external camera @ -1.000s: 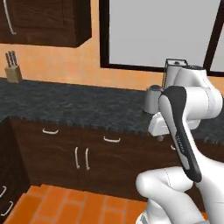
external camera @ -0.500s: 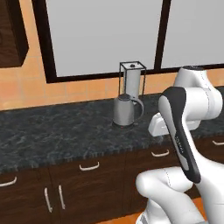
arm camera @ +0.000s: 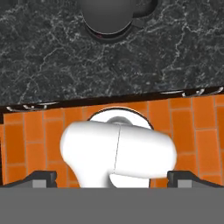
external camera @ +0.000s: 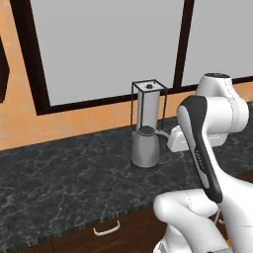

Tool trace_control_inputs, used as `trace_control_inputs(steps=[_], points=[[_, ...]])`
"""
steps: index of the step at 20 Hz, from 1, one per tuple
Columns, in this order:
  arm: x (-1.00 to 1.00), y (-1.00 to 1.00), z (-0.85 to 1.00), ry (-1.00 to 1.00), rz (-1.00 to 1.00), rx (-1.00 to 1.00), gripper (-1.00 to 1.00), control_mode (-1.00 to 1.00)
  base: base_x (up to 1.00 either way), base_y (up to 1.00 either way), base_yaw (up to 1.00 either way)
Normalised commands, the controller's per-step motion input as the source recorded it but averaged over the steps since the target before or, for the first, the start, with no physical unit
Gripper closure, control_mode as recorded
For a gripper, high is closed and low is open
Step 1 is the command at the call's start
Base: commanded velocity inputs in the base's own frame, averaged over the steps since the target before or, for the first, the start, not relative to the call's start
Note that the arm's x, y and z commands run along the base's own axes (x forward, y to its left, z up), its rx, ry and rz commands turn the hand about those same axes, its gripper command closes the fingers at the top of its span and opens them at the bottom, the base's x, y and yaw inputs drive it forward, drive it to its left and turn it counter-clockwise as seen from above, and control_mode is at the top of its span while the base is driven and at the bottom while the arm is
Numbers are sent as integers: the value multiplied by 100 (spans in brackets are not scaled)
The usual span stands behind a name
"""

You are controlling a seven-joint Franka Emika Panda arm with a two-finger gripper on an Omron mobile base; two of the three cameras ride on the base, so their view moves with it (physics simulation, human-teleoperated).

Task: Navigate to the electric kettle.

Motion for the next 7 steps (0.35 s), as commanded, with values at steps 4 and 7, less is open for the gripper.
trace_control_inputs(steps=[4,7], points=[[0,0,0,0,0,0,-100,100,28,0,18],[0,0,0,0,0,0,-100,100,29,0,36]])
